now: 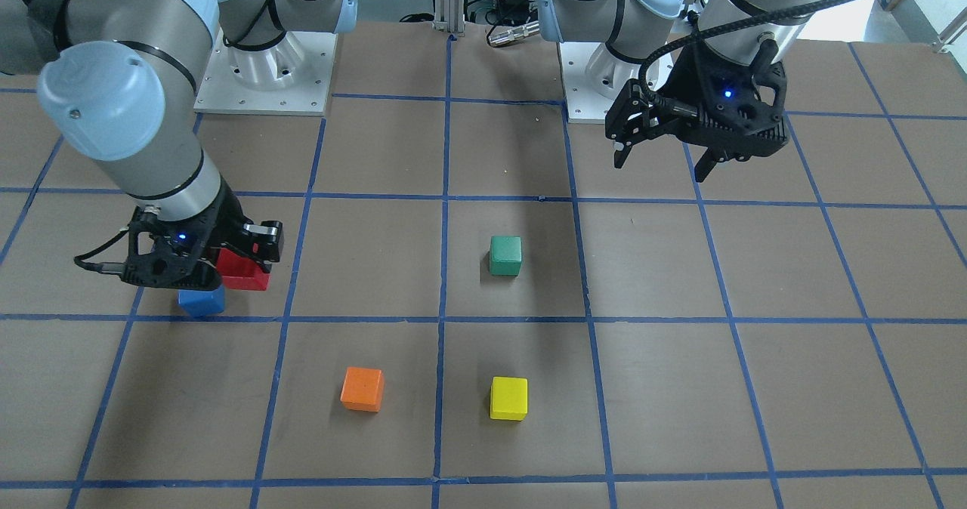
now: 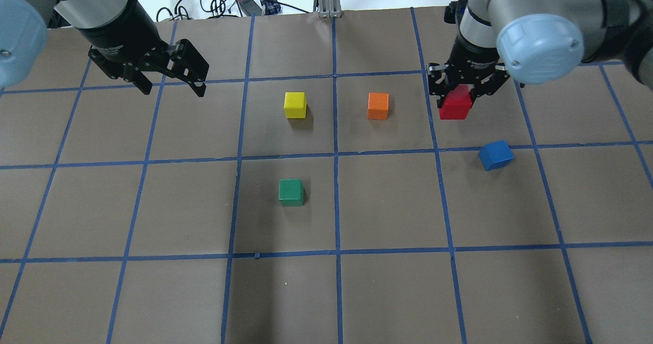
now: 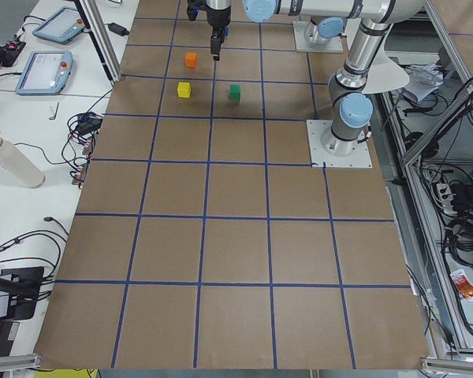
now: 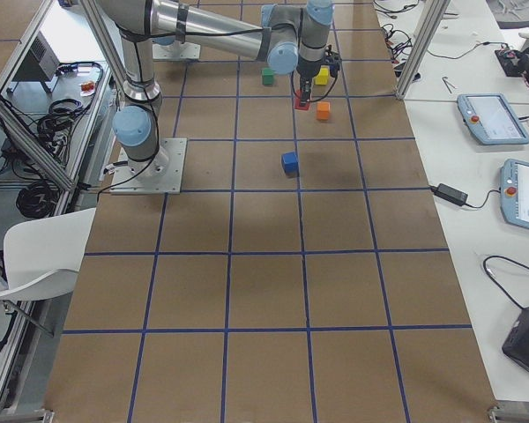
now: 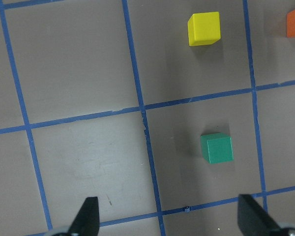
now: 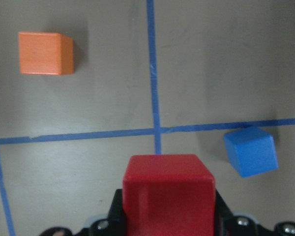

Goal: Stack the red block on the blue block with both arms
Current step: 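Carry the red cube with the right gripper above the blue cube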

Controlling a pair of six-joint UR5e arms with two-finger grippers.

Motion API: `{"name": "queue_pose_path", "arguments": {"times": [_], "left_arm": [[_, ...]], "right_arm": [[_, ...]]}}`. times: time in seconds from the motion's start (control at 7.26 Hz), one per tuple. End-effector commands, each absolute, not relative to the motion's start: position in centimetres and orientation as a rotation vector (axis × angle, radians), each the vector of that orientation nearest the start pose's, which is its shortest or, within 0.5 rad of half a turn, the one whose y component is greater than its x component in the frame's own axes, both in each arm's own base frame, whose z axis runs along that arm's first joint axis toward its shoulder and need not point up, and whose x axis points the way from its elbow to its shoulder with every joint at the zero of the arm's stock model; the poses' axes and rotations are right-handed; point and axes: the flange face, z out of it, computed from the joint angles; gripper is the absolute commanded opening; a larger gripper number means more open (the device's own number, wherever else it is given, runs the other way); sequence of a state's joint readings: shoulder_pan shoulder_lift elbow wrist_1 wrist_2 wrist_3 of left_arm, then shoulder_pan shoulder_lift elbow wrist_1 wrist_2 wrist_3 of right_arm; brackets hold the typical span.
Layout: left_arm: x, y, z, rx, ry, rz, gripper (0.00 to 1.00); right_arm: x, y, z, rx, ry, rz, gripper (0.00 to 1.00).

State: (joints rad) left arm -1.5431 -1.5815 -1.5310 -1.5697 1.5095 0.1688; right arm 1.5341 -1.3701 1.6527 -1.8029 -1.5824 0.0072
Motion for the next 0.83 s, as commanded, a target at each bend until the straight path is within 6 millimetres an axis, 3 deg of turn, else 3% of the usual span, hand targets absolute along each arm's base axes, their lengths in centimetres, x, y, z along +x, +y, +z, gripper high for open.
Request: {"name": "queue_pose_path", "arguments": {"times": [0.0,0.14,0.28,0.69], "left_arm": [[-12.6,-50.3,50.2,0.227,3.191,-0.056,1.0],[-12.6,-50.3,50.2,0.227,3.191,-0.056,1.0],[-12.6,-50.3,50.3,0.227,3.191,-0.058,1.0],[-12.6,-50.3,50.2,0.227,3.191,-0.056,1.0]], "right_arm": [[3.8,-53.6,34.2,-0.049,3.157,0.161,0.0],[1.0,-53.3,32.8,-0.096,3.154,0.135,0.0],[0.2,-53.4,32.2,-0.168,3.167,0.051,0.0],[0.0,-53.2,31.1,-0.255,3.16,0.054,0.0]]}}
